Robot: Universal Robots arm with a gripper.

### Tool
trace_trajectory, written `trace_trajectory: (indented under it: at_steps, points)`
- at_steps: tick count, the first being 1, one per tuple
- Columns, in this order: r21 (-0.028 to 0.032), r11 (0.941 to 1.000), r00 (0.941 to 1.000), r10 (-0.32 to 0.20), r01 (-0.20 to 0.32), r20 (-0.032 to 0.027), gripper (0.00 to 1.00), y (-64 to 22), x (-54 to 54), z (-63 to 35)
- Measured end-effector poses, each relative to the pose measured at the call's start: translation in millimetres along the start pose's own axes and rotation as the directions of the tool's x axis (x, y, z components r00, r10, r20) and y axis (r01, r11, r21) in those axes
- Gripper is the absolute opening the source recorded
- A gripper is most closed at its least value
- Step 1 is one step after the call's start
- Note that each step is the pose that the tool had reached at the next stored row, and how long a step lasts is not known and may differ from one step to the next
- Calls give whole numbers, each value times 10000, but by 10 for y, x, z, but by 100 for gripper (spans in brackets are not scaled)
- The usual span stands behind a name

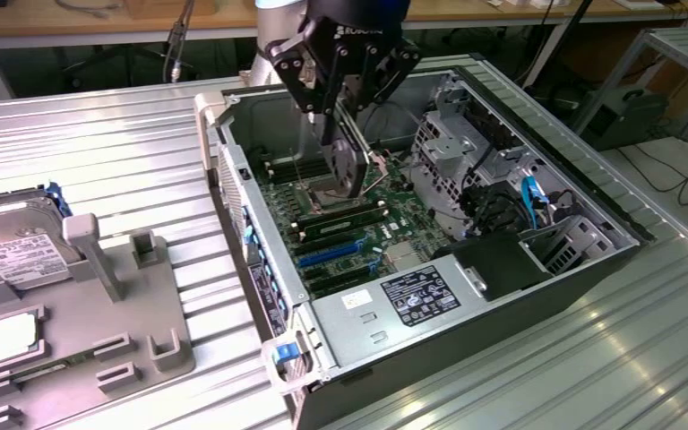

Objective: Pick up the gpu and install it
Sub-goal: 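Pick up the gpu and move the gpu toward the slot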

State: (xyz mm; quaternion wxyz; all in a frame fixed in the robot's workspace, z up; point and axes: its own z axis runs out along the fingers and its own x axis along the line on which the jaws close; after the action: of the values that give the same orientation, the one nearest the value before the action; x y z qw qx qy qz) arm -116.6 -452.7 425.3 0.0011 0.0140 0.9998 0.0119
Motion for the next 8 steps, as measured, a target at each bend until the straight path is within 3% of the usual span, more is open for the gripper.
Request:
trace_trajectory:
  at_steps: [8]
  points:
    - [0, 10000, 10000, -9, 9, 0, 28, 6, -211, 1]
